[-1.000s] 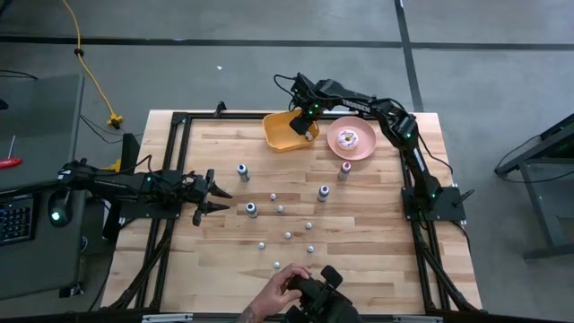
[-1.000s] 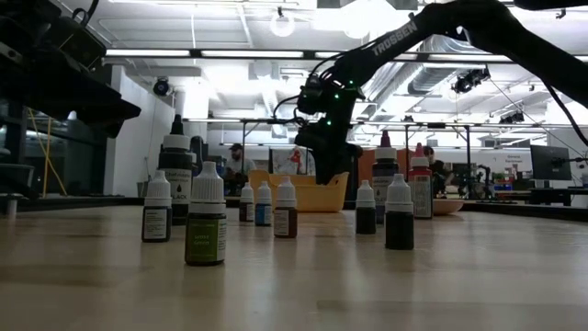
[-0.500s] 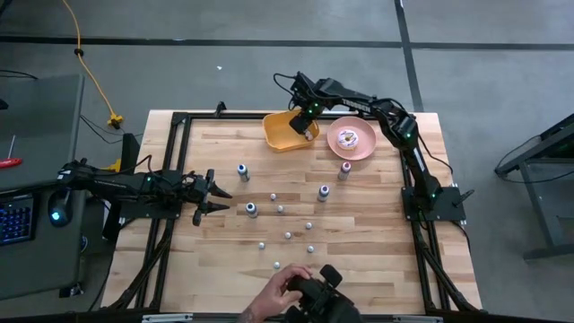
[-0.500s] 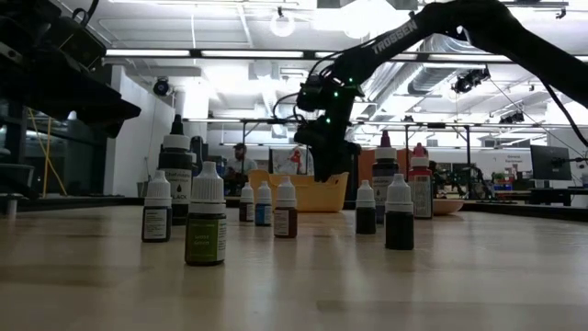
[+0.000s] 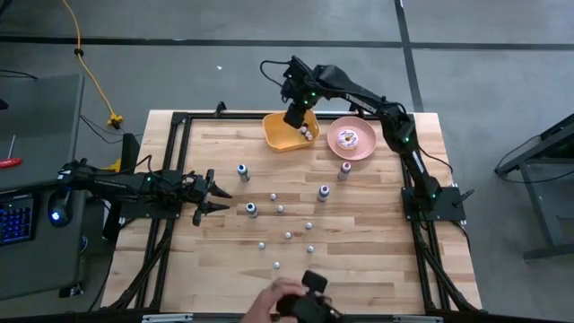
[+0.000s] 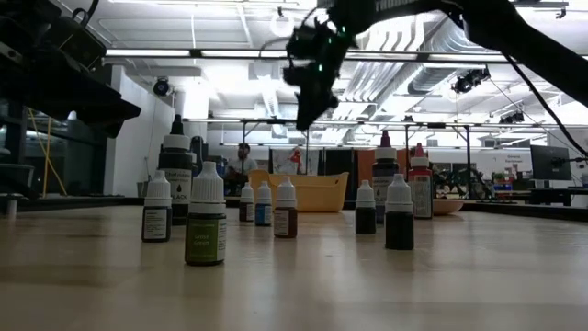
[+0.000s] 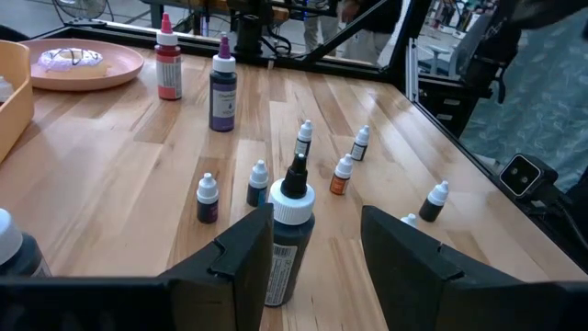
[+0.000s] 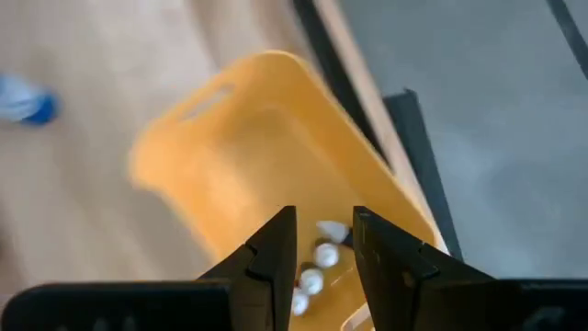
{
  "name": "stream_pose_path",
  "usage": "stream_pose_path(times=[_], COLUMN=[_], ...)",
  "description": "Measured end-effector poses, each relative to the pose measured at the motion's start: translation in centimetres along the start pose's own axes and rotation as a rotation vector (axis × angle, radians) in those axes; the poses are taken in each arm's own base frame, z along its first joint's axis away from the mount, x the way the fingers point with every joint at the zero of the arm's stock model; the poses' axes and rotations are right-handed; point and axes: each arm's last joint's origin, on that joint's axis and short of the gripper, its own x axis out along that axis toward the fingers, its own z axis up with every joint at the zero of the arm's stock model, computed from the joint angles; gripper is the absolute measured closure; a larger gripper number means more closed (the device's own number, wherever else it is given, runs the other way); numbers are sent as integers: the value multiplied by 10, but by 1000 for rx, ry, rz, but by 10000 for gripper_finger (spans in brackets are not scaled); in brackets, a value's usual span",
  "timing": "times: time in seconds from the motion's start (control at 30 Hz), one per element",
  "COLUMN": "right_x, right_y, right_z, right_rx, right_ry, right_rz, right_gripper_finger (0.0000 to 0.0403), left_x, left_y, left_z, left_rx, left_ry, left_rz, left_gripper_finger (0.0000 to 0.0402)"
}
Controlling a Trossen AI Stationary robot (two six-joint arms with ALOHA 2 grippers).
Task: Pick & Place food coloring
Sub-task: Put the small violet food coloring bottle into the yellow bin
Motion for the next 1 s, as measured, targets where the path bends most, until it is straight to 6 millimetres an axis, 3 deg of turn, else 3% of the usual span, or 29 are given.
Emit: stream_pose_path(times=[0.4,0.6,0.8,1.0], right_x=[-58,-79,-86,-81], right_y=[59,102,155,202], right_z=[-9,-15,-28,-42], right_rx=[-236,-409,-577,-672], right_ry=[-28,-41,19,79], right_rz=[208,363,451,423], right_gripper_finger=[304,304,304,304], left_x=[0,0,0,0], left_y=[0,0,0,0], left_z=[0,0,0,0], left_rx=[0,0,0,0], left_ry=[0,0,0,0], left_rz=[0,0,0,0], left_gripper_finger=[238,238,238,238])
